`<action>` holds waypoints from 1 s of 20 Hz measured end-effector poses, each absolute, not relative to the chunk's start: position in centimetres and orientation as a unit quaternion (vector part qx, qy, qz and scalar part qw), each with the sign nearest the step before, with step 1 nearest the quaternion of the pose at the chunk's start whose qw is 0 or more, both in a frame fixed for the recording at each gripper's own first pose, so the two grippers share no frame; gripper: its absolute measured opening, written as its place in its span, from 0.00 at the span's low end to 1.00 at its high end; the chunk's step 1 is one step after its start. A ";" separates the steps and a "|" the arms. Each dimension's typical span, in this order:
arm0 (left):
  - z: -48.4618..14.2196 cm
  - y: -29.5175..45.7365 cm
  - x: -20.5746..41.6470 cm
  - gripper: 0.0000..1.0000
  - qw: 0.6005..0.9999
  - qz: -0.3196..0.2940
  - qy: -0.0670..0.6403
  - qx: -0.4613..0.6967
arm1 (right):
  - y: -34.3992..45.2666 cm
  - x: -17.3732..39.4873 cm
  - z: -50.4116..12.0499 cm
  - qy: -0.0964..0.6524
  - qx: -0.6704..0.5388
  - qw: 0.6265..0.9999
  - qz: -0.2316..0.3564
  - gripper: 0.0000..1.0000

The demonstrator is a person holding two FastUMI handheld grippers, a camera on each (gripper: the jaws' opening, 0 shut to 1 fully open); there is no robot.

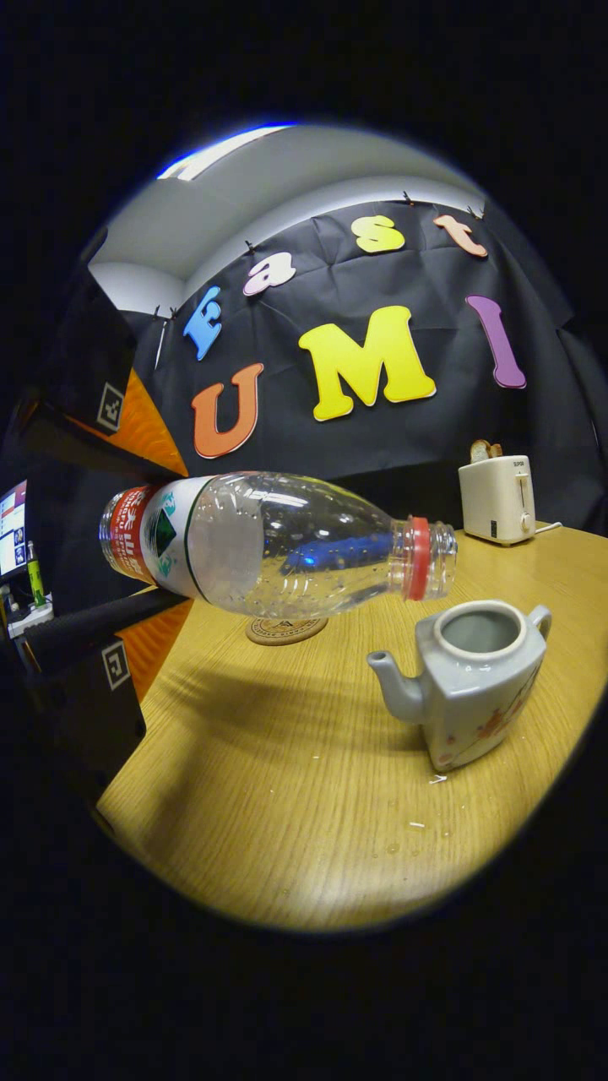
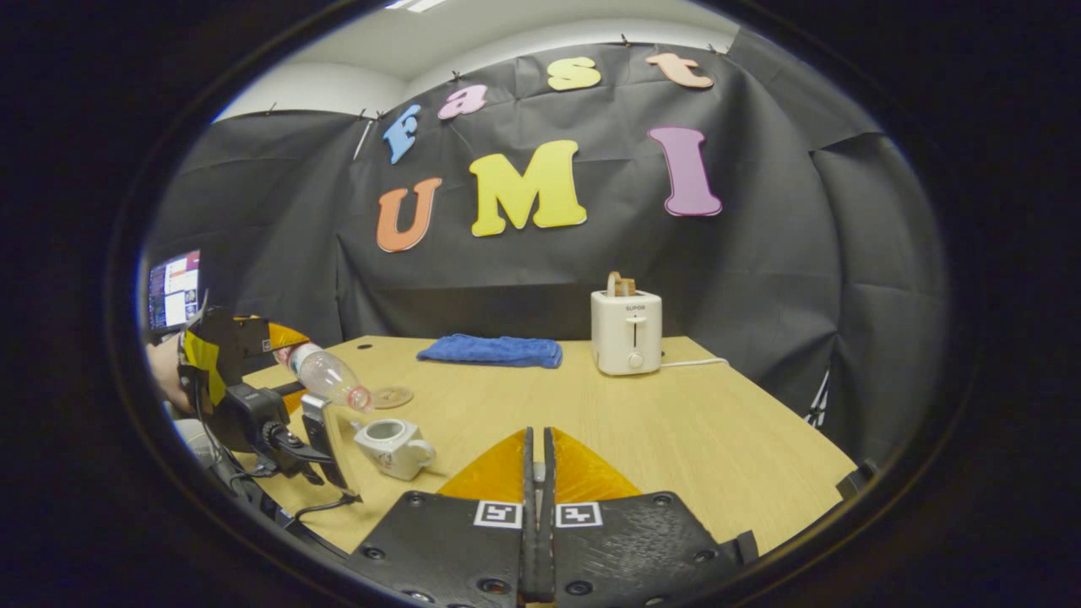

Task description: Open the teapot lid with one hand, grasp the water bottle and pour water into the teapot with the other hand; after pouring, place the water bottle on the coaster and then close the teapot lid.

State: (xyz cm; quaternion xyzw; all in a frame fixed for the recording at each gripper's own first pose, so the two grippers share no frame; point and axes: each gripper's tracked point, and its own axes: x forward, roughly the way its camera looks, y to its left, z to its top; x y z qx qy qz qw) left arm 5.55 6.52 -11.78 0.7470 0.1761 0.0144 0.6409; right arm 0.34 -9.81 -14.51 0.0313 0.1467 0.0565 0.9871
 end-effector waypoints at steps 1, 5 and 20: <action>-11.4 6.3 5.6 0.75 0.635 0.016 0.171 0.753 | -9.9 0.3 -14.6 0.146 0.032 0.987 0.056 0.02; -11.1 5.7 6.0 0.74 0.615 0.015 0.158 0.773 | -9.9 0.2 -14.6 0.145 0.033 0.987 0.055 0.02; -8.9 4.8 6.8 0.74 0.560 0.020 0.138 0.816 | -9.4 -0.2 -14.3 0.141 0.034 0.987 0.062 0.02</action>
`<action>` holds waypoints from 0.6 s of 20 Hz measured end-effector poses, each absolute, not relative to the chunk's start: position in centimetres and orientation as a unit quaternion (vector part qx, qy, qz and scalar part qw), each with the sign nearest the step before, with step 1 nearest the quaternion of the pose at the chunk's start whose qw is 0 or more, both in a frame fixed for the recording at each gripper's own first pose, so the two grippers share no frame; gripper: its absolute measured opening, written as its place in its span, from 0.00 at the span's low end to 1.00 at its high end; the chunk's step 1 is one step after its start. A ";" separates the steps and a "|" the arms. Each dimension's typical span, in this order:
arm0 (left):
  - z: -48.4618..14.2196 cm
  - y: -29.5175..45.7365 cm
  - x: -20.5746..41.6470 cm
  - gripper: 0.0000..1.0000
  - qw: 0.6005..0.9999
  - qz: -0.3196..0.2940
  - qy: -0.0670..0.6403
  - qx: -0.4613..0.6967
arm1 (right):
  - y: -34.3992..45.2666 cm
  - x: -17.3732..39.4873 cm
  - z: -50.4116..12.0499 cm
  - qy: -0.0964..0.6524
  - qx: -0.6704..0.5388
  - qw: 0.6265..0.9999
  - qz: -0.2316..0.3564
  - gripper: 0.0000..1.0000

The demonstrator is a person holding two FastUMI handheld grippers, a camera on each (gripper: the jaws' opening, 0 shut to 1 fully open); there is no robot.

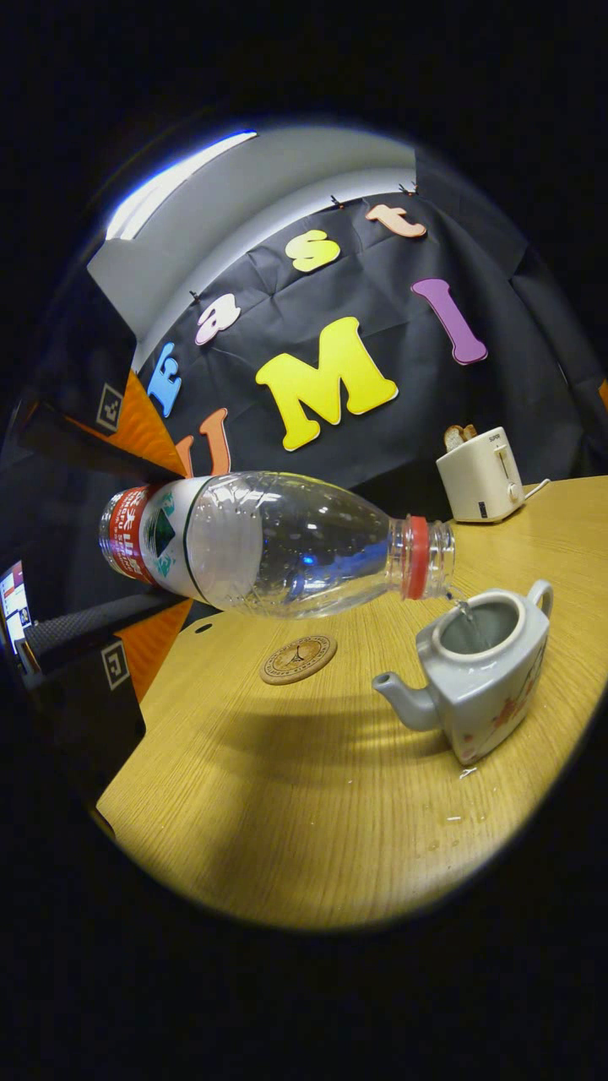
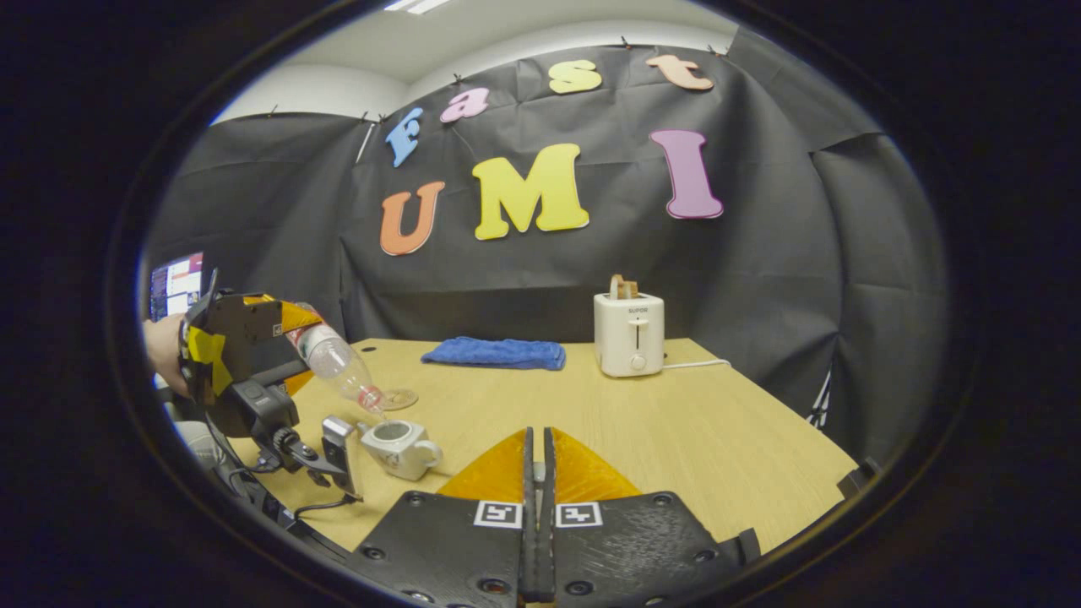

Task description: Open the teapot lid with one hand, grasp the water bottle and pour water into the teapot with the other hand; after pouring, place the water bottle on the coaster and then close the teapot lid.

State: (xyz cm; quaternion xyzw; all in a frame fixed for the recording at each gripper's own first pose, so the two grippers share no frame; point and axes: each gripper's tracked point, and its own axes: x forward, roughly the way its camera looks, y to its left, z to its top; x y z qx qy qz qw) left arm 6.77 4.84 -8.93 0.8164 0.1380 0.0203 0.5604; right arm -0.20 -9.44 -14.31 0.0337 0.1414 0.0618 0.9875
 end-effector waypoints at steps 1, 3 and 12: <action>-8.9 4.8 6.8 0.74 0.557 0.019 0.137 0.819 | -9.5 -0.2 -14.3 0.141 0.034 0.988 0.061 0.00; -8.6 4.5 7.0 0.74 0.550 0.020 0.135 0.824 | -9.6 -0.2 -14.3 0.142 0.036 0.987 0.061 0.02; -7.7 3.9 7.1 0.74 0.527 0.021 0.129 0.840 | -9.9 -0.2 -14.3 0.141 0.039 0.987 0.065 0.00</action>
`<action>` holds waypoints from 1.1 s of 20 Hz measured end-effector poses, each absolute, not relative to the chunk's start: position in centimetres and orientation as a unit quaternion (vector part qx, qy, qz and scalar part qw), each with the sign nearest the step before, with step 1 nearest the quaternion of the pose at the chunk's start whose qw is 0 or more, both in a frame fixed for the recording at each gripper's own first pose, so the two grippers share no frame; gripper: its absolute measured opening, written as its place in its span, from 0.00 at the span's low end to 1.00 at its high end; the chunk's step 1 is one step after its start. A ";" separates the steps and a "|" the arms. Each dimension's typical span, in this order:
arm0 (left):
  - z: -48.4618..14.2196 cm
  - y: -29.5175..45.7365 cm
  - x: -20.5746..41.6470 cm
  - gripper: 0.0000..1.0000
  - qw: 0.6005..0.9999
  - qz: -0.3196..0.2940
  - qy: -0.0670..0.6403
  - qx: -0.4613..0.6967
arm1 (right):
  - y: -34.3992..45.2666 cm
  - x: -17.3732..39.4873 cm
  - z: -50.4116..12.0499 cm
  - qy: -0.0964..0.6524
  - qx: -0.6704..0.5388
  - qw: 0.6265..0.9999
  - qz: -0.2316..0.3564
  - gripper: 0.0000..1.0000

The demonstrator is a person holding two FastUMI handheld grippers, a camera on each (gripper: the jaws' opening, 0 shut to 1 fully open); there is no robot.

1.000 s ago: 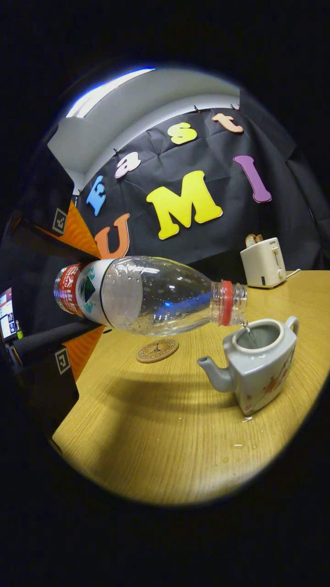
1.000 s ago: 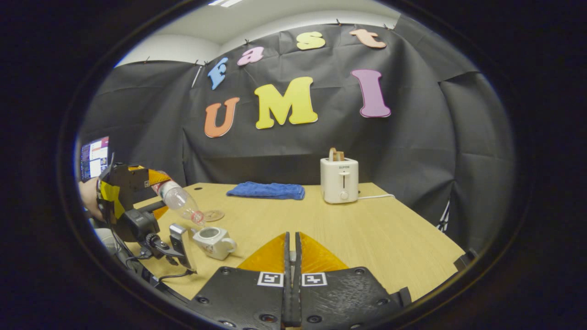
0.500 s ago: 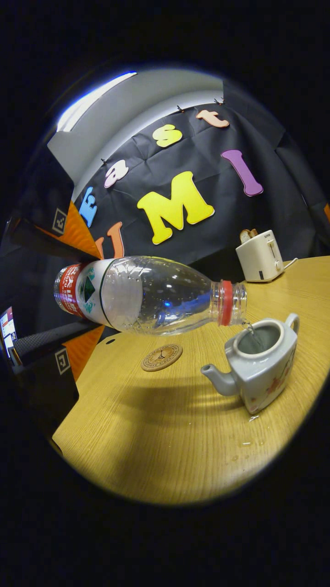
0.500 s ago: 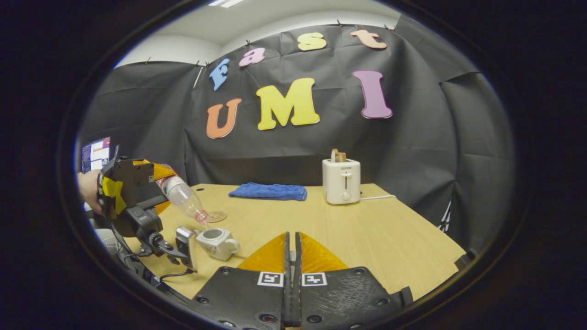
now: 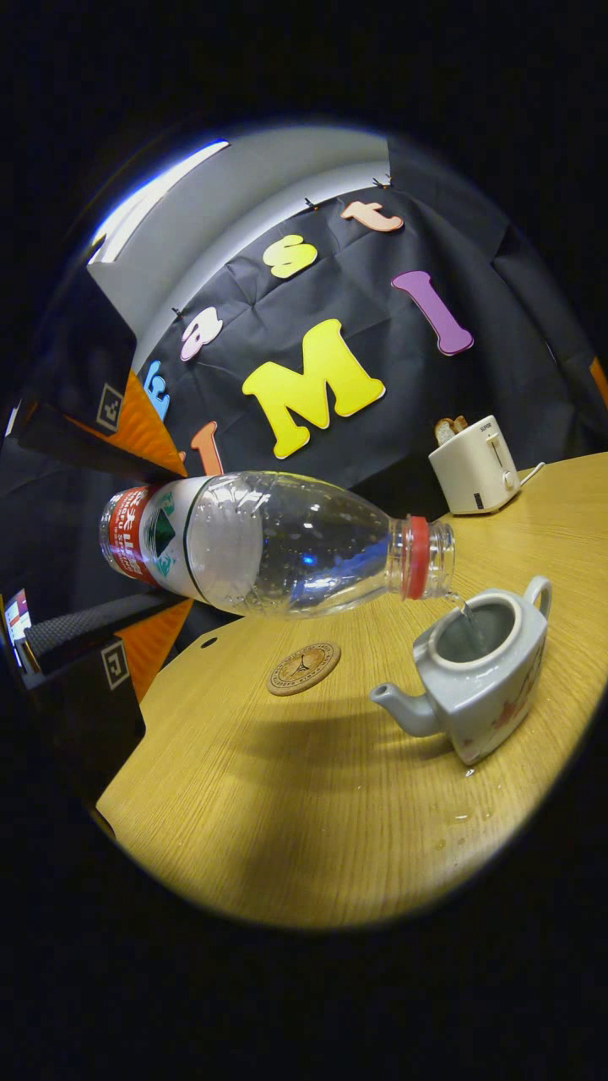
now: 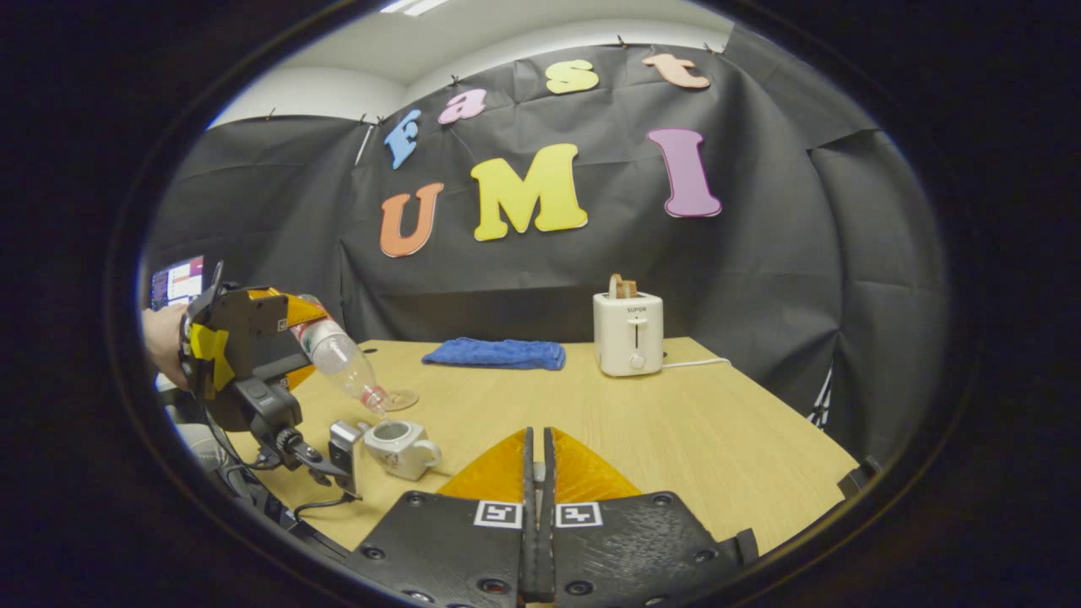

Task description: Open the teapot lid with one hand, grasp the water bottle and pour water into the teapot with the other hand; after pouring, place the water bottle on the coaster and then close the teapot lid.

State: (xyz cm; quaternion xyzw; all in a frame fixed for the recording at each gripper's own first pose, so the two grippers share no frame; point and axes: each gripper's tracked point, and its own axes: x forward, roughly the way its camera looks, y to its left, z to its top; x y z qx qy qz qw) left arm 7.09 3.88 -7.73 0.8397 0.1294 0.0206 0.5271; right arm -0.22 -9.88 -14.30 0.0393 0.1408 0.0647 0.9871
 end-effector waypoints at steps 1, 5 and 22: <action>-7.6 3.8 7.1 0.75 0.524 0.022 0.128 0.842 | -10.0 -0.2 -14.3 0.140 0.040 0.987 0.064 0.00; -7.0 3.4 7.1 0.74 0.511 0.024 0.122 0.851 | -10.3 -0.4 -14.3 0.140 0.043 0.987 0.063 0.00; -9.0 4.9 6.5 0.74 0.593 0.017 0.147 0.792 | -10.0 -0.8 -14.1 0.139 0.044 0.987 0.061 0.02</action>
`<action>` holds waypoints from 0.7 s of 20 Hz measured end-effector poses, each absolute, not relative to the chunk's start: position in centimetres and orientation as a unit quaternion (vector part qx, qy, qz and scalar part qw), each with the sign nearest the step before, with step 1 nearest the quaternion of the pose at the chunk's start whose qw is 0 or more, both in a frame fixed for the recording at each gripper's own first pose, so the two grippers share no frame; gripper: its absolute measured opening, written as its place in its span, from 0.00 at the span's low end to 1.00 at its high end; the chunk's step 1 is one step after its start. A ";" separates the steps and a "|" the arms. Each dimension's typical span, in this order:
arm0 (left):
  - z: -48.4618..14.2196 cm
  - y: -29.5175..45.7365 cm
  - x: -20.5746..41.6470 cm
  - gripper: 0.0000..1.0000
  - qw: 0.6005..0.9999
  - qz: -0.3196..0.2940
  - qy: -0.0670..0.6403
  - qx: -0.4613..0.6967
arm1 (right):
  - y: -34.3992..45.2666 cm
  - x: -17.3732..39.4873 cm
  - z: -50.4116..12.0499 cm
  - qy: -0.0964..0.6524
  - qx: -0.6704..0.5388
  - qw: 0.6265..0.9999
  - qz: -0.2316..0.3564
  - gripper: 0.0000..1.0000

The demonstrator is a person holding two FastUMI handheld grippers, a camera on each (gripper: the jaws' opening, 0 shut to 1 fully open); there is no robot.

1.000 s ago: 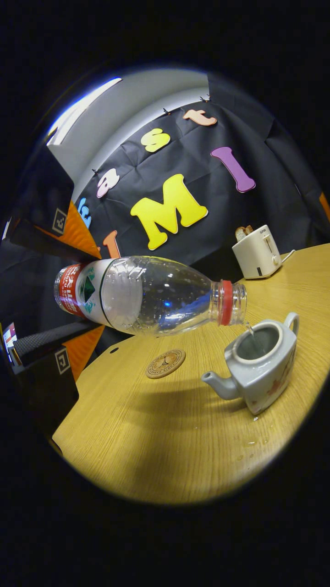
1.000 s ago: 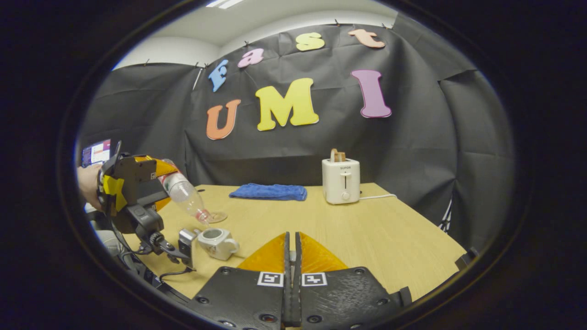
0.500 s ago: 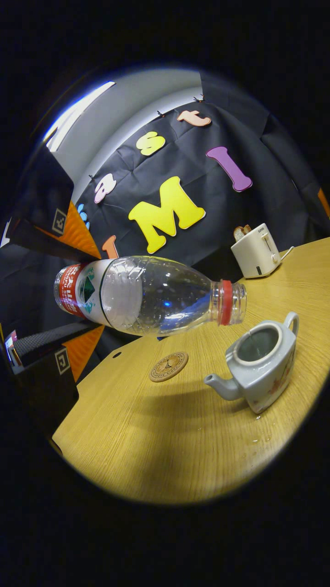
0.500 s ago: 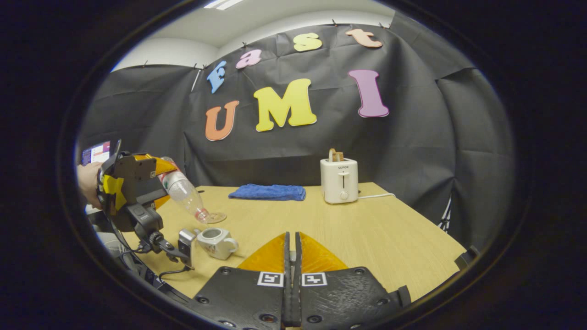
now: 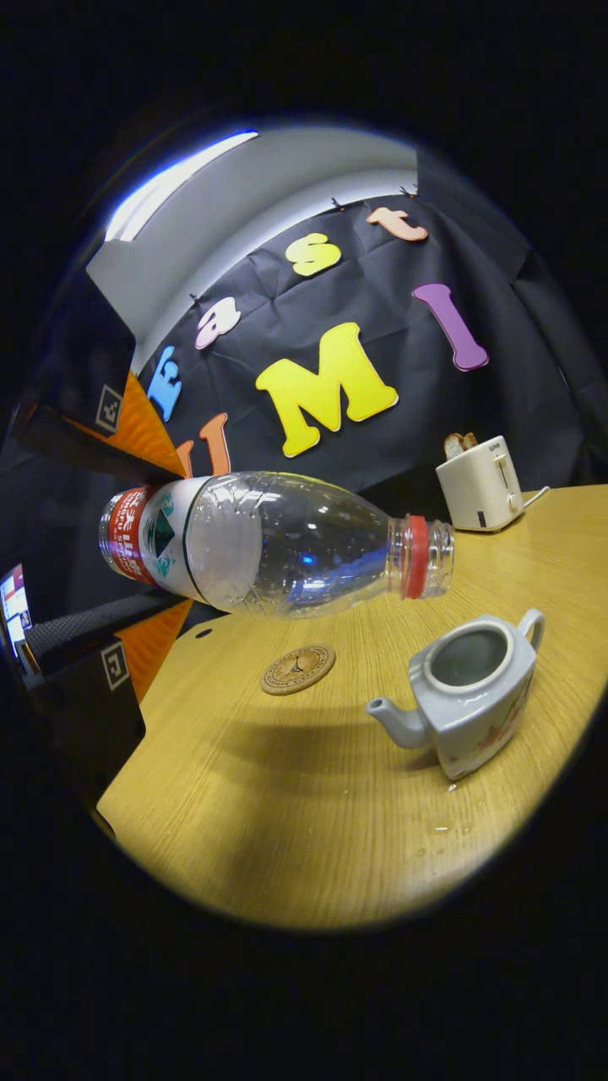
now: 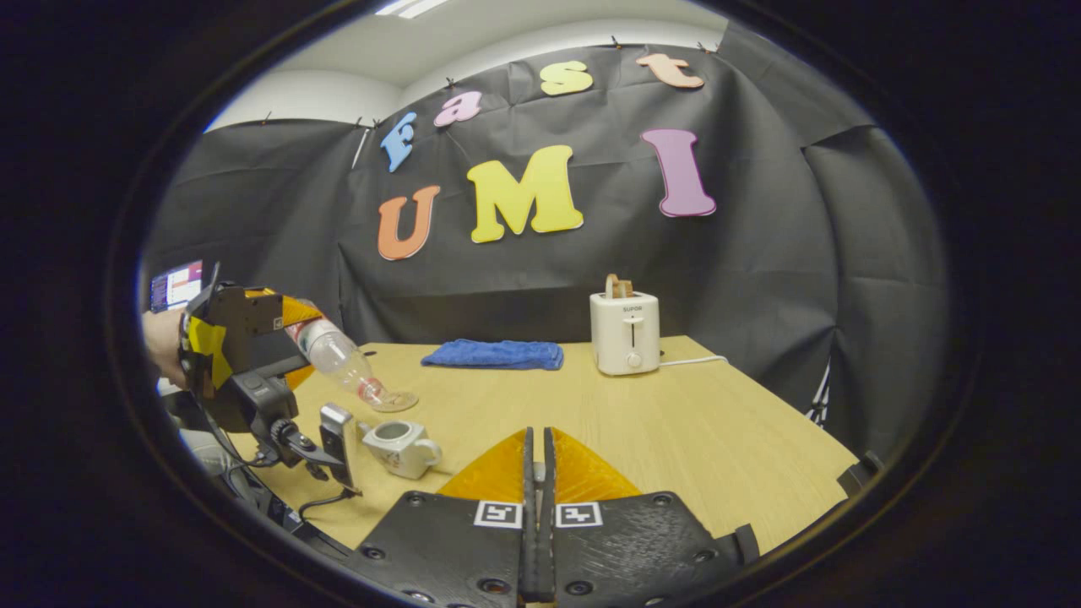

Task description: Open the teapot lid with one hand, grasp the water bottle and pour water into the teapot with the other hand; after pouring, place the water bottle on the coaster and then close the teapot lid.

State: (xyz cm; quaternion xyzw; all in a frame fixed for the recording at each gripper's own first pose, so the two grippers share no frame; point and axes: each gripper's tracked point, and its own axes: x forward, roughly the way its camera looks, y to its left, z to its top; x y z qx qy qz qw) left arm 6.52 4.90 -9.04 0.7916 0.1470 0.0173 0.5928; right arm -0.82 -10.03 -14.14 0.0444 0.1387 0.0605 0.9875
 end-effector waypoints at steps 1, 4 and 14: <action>-9.7 5.3 6.2 0.74 0.610 0.018 0.157 0.776 | -9.9 -0.9 -14.0 0.138 0.044 0.988 0.061 0.02; -11.2 5.7 5.4 0.74 0.666 0.011 0.173 0.726 | -9.5 -0.6 -13.7 0.137 0.041 0.988 0.063 0.02; -12.9 6.7 2.5 0.74 0.908 0.030 0.195 0.370 | -6.9 -0.1 -12.6 0.135 0.036 0.988 0.071 0.02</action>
